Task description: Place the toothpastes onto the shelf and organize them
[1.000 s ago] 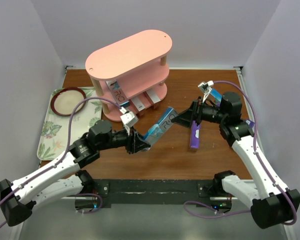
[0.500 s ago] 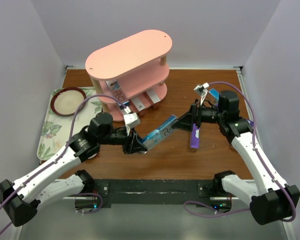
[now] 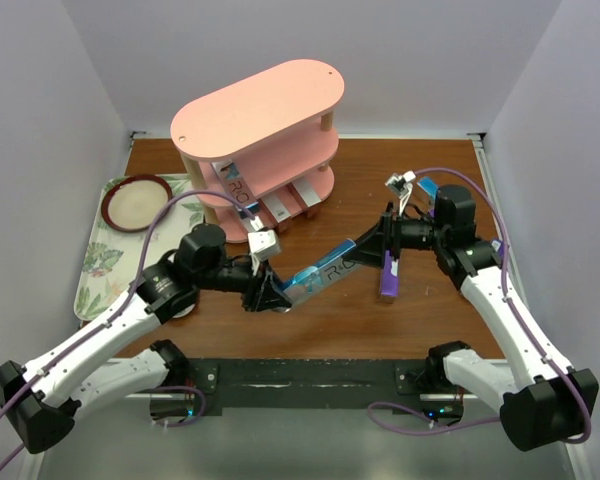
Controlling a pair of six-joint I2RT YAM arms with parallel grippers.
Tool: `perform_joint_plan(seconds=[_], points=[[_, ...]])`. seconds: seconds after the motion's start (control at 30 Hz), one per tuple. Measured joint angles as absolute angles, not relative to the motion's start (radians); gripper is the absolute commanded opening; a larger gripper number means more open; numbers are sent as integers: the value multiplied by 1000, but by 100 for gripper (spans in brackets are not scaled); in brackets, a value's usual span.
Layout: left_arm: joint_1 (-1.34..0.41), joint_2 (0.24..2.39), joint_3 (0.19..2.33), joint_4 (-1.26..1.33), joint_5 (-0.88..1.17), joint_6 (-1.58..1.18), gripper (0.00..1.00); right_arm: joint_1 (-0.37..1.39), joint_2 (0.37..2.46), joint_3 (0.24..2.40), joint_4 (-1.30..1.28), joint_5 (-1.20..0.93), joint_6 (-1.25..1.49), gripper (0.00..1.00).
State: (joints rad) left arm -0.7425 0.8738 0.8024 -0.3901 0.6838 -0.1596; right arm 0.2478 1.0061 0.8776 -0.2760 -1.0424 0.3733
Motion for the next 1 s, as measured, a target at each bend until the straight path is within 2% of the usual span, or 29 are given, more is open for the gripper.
perform_joint_plan(seconds=[0.1,0.23,0.4,0.7,0.73,0.8,0.87,0.9,1.0], points=[[-730,897,815,-389,702,-152,28,251,1000,857,-247,-1066,389,82],[-713,923,819,-390,723,-138,29,263,999,846,-205,-1093,402,71],[-706,949,844,-391,753,-128,30,267,1008,842,-172,-1105,403,63],[-694,965,878,-451,766,-100,33,271,1043,841,-148,-1154,398,35],[-693,968,883,-459,766,-93,36,271,1045,841,-148,-1156,398,30],[-691,972,889,-471,765,-86,43,273,1047,841,-145,-1164,396,28],[-687,978,899,-488,756,-82,55,275,1048,841,-143,-1168,394,25],[-686,982,903,-493,744,-78,67,275,1048,841,-142,-1168,394,23],[-681,994,915,-479,695,-69,81,283,1048,841,-147,-1166,397,15]])
